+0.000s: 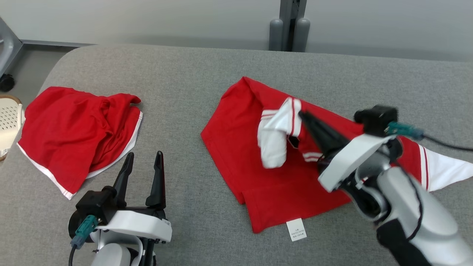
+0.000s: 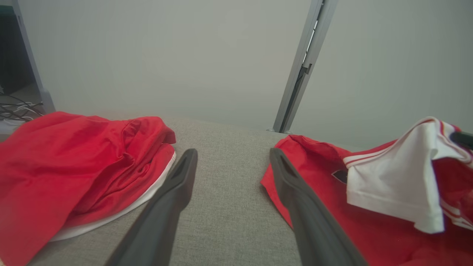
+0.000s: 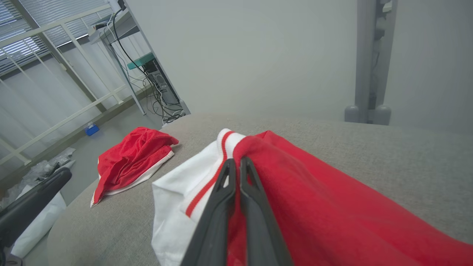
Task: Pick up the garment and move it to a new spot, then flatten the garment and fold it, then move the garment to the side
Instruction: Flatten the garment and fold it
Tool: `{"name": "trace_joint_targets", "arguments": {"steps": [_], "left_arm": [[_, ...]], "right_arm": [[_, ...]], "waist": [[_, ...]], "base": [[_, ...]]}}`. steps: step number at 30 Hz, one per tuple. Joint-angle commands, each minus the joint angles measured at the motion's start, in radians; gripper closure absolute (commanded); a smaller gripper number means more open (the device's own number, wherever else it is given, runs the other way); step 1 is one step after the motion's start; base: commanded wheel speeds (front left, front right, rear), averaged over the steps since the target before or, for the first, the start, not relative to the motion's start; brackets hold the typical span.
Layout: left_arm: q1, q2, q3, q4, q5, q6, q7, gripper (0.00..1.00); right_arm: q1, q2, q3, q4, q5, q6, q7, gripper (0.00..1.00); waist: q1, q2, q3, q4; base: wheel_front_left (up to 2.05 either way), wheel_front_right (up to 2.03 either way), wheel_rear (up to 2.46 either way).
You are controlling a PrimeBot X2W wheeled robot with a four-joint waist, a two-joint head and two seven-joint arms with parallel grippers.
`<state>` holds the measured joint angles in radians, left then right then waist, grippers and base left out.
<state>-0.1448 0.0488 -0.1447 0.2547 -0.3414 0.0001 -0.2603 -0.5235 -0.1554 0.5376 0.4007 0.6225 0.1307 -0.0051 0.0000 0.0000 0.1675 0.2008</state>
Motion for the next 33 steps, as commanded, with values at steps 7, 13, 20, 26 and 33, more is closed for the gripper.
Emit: {"name": "trace_joint_targets", "arguments": {"steps": [7,13,20,26,33], "left_arm": [[-0.043,0.003,-0.025,0.001,0.003,-0.014,-0.004,0.00],[-0.074,0.003,-0.054,0.004,-0.003,-0.012,-0.004,0.00],[-0.101,0.003,-0.079,-0.001,-0.013,-0.013,-0.004,0.00],[-0.119,0.003,-0.103,-0.006,-0.024,-0.003,-0.004,0.00],[-0.136,0.003,-0.105,0.001,-0.020,0.002,-0.004,0.00]], "right_arm": [[-0.178,-0.094,-0.201,-0.034,0.214,0.000,0.168,1.00],[-0.318,-0.170,-0.380,0.111,0.317,0.000,0.247,1.00],[-0.483,-0.253,-0.527,0.338,0.345,0.000,0.228,1.00],[-0.601,-0.298,-0.558,0.553,0.267,0.000,0.173,0.00],[-0.665,-0.304,-0.492,0.699,0.145,0.000,0.096,0.00]], "waist": [[0.0000,0.0000,0.060,0.002],[0.0000,0.0000,0.126,0.044],[0.0000,0.0000,0.207,0.091],[0.0000,0.0000,0.249,0.107],[0.0000,0.0000,0.242,0.076]], "base": [[0.00,0.00,0.00],[0.00,0.00,0.00],[0.00,0.00,0.00],[0.00,0.00,0.00],[0.00,0.00,0.00]]}}
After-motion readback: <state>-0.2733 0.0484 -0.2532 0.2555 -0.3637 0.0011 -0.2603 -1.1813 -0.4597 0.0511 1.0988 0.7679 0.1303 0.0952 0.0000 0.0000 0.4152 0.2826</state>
